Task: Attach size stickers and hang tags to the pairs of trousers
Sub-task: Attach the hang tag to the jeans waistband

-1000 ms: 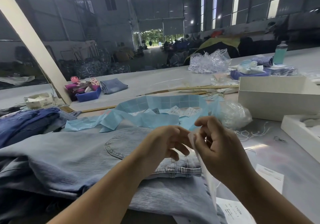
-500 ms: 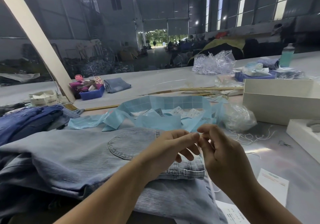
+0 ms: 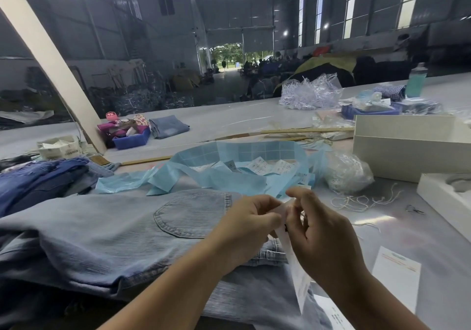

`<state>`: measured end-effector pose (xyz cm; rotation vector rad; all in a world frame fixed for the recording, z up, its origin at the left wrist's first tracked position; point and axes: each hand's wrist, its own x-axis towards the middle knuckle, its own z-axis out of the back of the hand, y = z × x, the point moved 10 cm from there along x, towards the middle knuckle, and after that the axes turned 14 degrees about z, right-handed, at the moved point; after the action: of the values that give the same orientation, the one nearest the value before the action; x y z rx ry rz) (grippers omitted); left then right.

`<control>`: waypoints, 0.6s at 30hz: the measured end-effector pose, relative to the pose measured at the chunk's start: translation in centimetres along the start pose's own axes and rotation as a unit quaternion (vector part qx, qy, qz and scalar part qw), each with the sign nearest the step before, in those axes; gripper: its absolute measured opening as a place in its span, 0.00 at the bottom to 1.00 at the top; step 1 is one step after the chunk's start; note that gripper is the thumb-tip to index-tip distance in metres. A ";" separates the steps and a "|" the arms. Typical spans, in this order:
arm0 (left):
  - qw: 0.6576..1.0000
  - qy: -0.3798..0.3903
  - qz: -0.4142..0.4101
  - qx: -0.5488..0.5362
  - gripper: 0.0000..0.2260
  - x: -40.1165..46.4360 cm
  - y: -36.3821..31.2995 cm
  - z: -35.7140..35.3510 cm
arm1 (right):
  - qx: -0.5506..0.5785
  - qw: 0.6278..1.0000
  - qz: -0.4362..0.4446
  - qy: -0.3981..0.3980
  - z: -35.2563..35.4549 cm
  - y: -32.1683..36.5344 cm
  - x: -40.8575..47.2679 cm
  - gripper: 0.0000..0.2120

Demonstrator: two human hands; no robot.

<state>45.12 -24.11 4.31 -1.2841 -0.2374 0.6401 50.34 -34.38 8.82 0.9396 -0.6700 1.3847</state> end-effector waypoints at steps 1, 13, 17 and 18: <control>1.000 0.010 -0.001 -0.007 0.06 0.0 -0.1 -0.1 | -0.004 1.000 0.002 -0.004 0.1 0.0 0.0 0.10; 0.989 0.054 0.054 -0.125 0.05 0.3 1.3 0.1 | 0.068 0.997 0.025 0.042 -0.6 0.4 -0.5 0.10; 0.997 0.042 0.046 -0.047 0.06 0.3 0.8 0.2 | 0.161 0.982 -0.056 0.078 -1.6 -1.0 -0.9 0.06; 0.999 0.030 0.034 -0.011 0.07 0.3 0.4 0.2 | 0.208 0.970 -0.092 0.085 -2.0 -1.5 -1.0 0.08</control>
<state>45.08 -23.74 3.93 -1.3354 -0.1524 0.6582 51.48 -33.11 6.73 1.1639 -0.1557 1.4457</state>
